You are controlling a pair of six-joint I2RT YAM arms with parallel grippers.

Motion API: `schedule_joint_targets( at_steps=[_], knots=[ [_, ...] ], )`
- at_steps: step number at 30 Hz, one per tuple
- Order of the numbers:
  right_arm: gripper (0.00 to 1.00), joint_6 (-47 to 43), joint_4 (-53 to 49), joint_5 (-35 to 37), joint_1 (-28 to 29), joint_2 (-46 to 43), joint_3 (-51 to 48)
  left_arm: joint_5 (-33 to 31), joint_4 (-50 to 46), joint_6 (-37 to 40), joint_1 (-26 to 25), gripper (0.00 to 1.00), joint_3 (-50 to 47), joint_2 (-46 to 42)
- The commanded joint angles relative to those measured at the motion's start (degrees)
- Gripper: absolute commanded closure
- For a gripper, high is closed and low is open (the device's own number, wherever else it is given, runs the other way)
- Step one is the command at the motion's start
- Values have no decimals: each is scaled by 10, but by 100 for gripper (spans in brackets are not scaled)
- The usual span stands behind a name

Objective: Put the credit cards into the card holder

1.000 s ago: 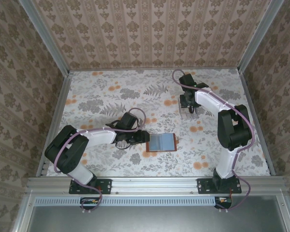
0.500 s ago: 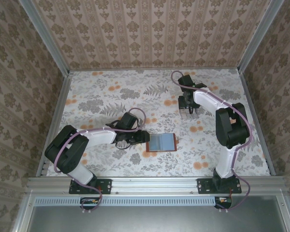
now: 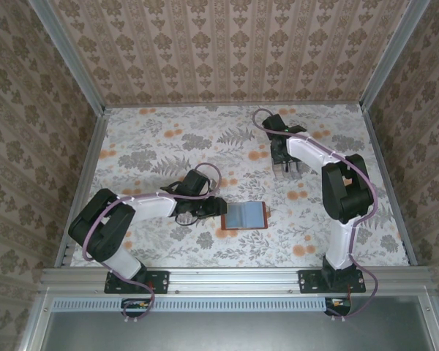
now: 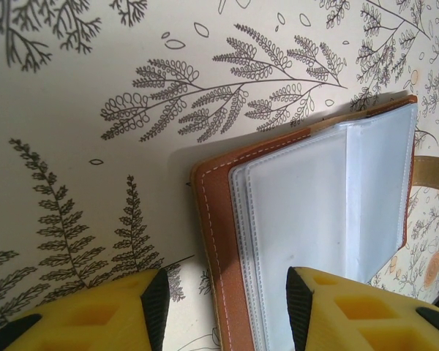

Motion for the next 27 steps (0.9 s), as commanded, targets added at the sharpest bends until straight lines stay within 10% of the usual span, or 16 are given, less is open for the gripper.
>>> schedule_joint_targets(
  at_steps=[1, 16, 27],
  knots=[
    [44, 6, -27, 85, 3, -6, 14, 3, -7, 3, -6, 51, 10, 9],
    [54, 0, -32, 120, 12, -9, 17, 1, -19, 5, -7, 51, 19, 9],
    [84, -9, -30, 106, 14, -11, 18, -2, -12, 0, -9, 51, 11, 4]
  ],
)
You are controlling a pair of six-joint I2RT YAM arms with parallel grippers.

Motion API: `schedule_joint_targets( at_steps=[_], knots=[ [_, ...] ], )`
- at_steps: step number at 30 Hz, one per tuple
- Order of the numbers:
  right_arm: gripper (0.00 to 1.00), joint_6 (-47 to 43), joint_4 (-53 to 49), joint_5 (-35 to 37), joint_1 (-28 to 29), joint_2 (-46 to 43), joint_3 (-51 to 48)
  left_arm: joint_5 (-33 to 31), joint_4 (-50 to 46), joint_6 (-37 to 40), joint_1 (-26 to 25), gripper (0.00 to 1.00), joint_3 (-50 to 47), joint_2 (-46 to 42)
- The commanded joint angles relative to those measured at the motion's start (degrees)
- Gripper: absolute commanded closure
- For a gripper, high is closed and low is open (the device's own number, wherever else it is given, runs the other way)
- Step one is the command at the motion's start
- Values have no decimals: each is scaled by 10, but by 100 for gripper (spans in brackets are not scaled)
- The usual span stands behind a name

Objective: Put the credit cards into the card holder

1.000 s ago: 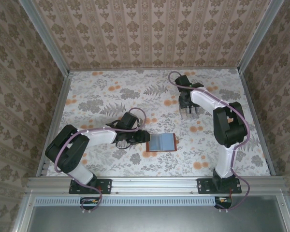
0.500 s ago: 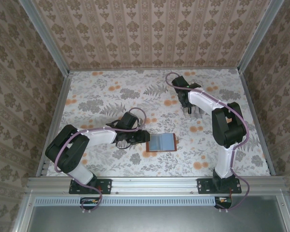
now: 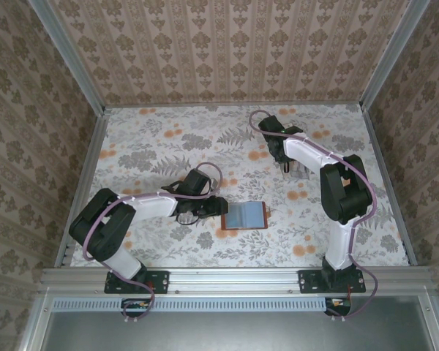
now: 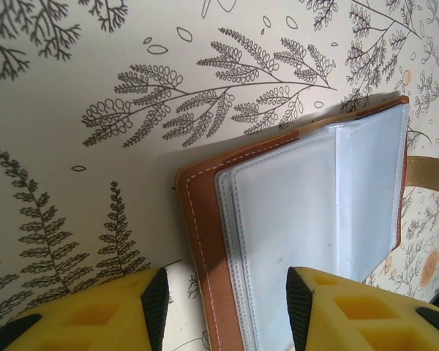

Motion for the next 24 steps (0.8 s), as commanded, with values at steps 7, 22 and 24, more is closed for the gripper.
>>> schedule_joint_targets(
  at_steps=[7, 22, 24],
  knots=[
    [98, -1, -30, -16, 6, -22, 19, -6, -18, 1, -6, 51, -1, -10],
    [100, 75, 19, -254, 47, -191, -81, -20, -82, 29, -2, 50, 0, -44],
    [100, 69, 50, -343, 47, -230, -135, -17, -86, 33, -1, 50, 0, -46]
  ],
)
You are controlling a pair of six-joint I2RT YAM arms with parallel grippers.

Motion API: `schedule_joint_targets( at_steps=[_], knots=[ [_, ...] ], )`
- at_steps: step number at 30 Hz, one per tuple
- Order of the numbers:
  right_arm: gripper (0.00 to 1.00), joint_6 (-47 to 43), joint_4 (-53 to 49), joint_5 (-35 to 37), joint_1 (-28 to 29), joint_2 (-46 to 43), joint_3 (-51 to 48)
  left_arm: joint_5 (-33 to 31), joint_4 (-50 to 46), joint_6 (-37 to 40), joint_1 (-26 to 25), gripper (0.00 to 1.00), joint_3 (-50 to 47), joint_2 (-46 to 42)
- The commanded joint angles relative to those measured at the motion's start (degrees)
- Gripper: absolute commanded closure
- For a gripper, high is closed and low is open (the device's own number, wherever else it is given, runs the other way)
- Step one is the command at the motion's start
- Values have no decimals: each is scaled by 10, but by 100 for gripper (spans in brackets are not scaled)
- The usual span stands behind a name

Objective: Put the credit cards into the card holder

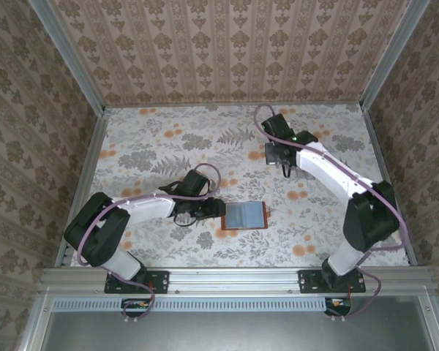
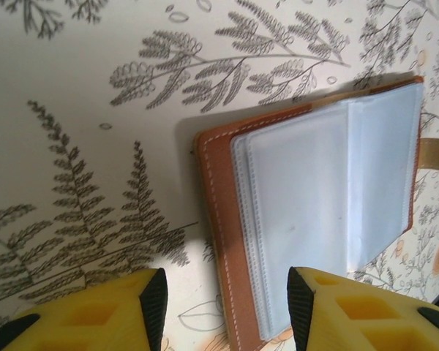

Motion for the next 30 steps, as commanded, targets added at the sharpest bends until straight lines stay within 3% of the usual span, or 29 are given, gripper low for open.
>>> schedule_joint_targets(
  at_steps=[1, 4, 12, 17, 21, 27, 30],
  knots=[
    [100, 5, 46, -177, 1, -56, -77, 0, -30, 23, 1, 50, 2, -17],
    [100, -5, 118, -328, 1, -108, -174, 2, -33, 27, 1, 50, 4, -11],
    [100, 72, 268, -515, 1, -179, -364, 12, -24, 14, -5, 50, -14, -10],
    [100, 64, 288, -547, -8, -183, -409, 21, -10, 10, -5, 50, -17, -16],
    [100, 48, 316, -604, -14, -125, -406, 25, -9, 17, -8, 51, -1, 14],
    [100, 39, 311, -566, -30, -64, -398, 28, 31, -8, -10, 57, -17, 20],
    [100, 47, 320, -590, -43, -63, -400, 28, 22, -8, -8, 61, -8, 28]
  ],
)
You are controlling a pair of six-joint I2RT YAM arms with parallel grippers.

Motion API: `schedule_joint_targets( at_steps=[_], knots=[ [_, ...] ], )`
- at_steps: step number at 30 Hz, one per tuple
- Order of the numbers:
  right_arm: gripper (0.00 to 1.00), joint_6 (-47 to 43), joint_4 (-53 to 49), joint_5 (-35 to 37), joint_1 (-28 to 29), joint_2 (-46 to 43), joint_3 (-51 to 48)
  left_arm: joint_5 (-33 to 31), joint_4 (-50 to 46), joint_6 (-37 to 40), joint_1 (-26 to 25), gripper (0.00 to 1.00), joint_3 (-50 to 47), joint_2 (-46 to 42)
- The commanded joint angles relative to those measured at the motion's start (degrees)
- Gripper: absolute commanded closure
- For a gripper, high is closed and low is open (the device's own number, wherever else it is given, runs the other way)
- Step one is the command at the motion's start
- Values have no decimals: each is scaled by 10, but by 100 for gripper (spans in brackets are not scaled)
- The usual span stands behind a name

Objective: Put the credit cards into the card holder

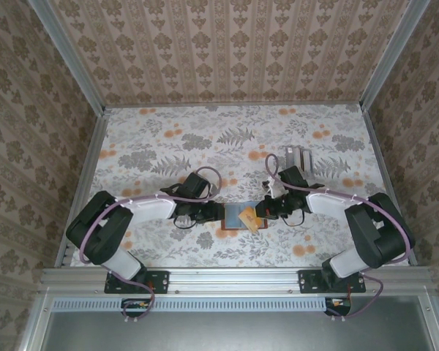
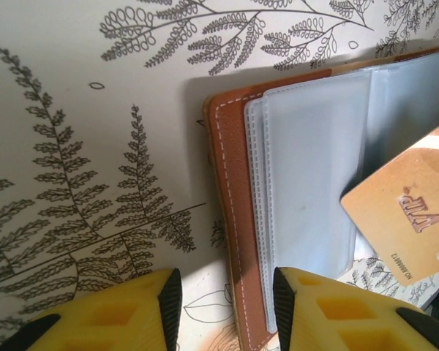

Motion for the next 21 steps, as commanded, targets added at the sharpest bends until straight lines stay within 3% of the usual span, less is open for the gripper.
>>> schedule_joint_targets(
  at_steps=[1, 7, 21],
  knots=[
    [100, 1, 22, -25, -13, -1, 2, 14, 6, -6, -4, 62, 8, 18],
    [100, -20, -6, -20, -32, -5, 4, 9, 5, -10, -6, 64, 18, 33],
    [100, 20, 62, -76, -32, 45, 0, -7, 1, -15, -9, 75, 24, 53]
  ],
)
